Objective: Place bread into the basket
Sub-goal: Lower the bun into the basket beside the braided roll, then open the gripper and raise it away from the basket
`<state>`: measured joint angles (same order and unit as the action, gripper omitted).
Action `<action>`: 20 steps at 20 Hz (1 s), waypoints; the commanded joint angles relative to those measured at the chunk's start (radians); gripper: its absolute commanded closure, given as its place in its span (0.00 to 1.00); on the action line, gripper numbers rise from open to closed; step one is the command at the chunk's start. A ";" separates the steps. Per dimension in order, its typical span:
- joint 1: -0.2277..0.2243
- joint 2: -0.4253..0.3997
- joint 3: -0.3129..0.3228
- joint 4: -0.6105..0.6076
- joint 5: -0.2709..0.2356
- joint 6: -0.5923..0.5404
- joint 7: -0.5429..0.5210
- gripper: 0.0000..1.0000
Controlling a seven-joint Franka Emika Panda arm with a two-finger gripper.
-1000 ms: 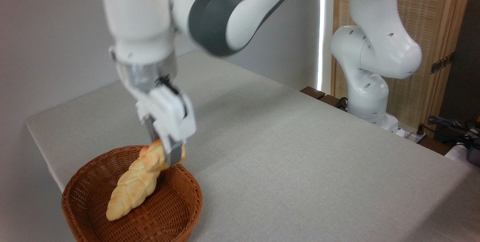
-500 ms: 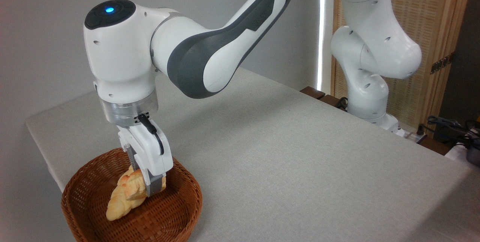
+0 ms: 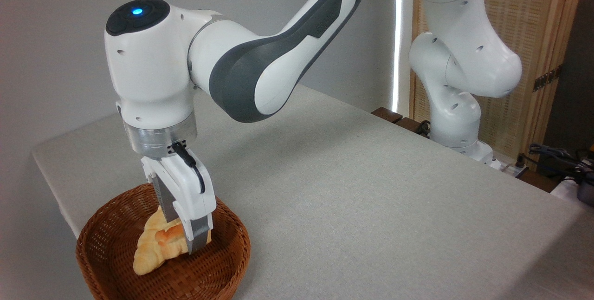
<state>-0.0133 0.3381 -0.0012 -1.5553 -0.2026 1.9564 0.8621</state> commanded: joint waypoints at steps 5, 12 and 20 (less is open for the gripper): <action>0.059 -0.076 -0.002 0.012 -0.024 -0.017 0.015 0.00; 0.104 -0.223 -0.002 0.011 -0.023 -0.209 0.014 0.00; 0.138 -0.312 -0.088 -0.009 0.017 -0.323 -0.115 0.00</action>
<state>0.1119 0.0313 -0.0224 -1.5392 -0.2035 1.6345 0.8307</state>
